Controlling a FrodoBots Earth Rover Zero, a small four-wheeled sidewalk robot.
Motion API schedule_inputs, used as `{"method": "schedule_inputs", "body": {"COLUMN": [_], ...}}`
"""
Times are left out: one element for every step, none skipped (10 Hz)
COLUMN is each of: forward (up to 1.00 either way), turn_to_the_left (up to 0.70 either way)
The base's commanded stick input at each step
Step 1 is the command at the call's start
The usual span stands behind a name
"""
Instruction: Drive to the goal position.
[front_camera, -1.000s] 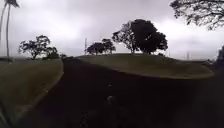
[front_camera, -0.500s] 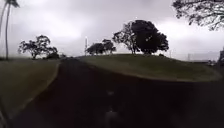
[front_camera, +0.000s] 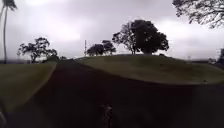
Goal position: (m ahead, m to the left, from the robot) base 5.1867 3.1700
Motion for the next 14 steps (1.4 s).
{"method": "schedule_inputs", "body": {"forward": [1.0, 1.0, 1.0, 1.0, 1.0, 1.0, 1.0, 1.0, 1.0, 1.0, 1.0, 1.0, 1.0, 1.0], "turn_to_the_left": [0.4, 0.4, 0.4, 0.4, 0.4, 0.4, 0.25, 0.08, 0.0, 0.0, 0.0, 0.06, 0.24, 0.31]}}
